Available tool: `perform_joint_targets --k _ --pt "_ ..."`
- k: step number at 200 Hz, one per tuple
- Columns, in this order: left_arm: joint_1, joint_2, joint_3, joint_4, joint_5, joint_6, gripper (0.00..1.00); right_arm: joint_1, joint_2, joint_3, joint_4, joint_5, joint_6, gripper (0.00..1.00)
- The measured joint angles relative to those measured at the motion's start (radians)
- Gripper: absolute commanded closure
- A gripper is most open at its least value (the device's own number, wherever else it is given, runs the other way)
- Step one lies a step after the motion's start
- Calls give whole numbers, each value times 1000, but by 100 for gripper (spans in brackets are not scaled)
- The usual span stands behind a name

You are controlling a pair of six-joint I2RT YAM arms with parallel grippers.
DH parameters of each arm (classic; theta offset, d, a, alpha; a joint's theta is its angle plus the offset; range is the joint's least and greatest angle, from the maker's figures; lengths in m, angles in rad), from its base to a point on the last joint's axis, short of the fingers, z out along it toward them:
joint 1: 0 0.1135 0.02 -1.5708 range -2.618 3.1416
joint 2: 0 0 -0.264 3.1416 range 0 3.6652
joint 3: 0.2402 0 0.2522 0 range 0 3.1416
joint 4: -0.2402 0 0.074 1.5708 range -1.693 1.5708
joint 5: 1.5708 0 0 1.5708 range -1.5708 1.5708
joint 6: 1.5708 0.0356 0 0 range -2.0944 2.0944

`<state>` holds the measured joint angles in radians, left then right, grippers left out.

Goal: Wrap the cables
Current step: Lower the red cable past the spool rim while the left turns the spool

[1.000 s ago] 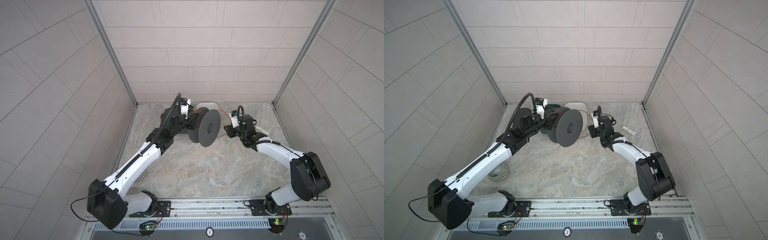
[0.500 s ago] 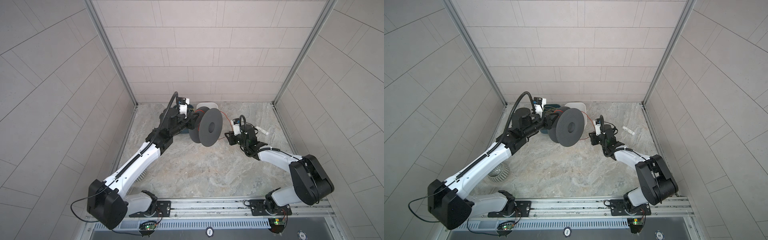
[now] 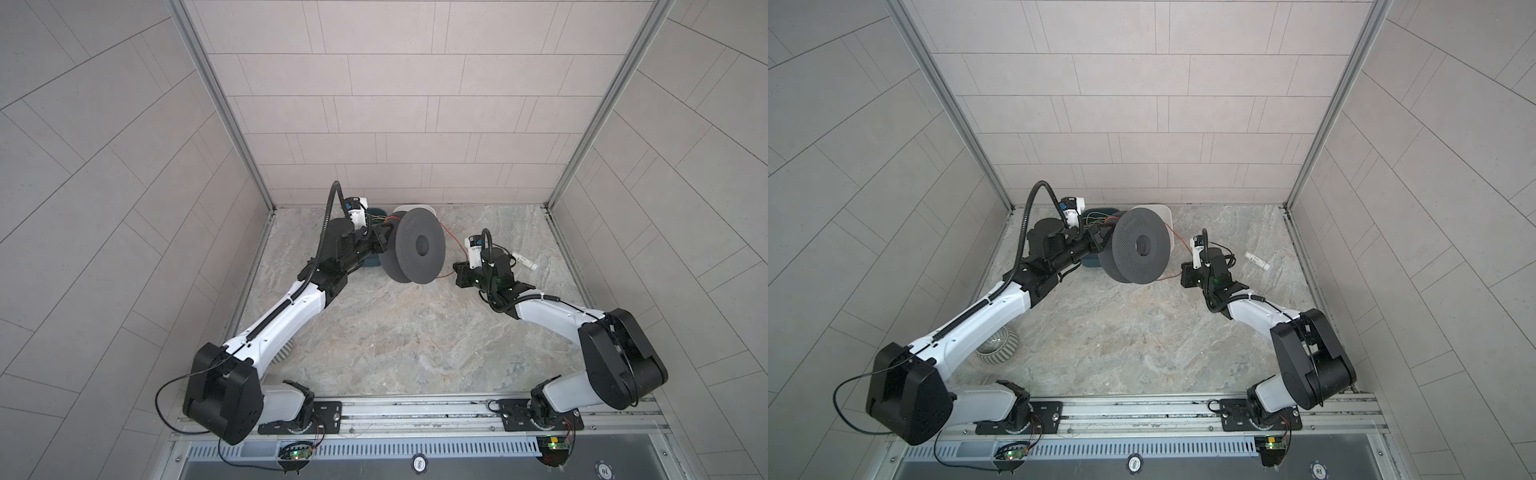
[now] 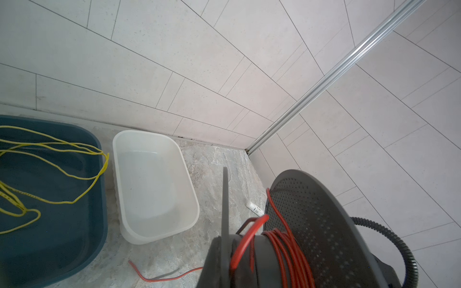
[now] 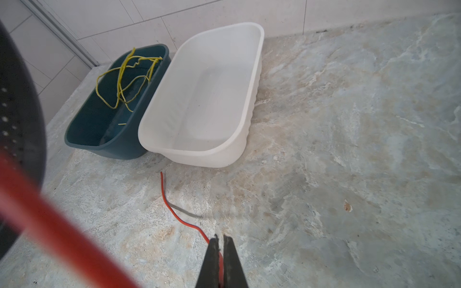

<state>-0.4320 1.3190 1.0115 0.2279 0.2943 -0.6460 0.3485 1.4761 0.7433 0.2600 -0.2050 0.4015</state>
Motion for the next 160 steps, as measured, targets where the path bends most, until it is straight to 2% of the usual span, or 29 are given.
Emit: perform_joint_targets --k 87,160 --pt "39 -19 -78 84 -119 -145 100 134 101 100 -117 55 30 100" --pt "43 -58 -136 105 -291 -202 100 300 114 135 -150 130 26 100"
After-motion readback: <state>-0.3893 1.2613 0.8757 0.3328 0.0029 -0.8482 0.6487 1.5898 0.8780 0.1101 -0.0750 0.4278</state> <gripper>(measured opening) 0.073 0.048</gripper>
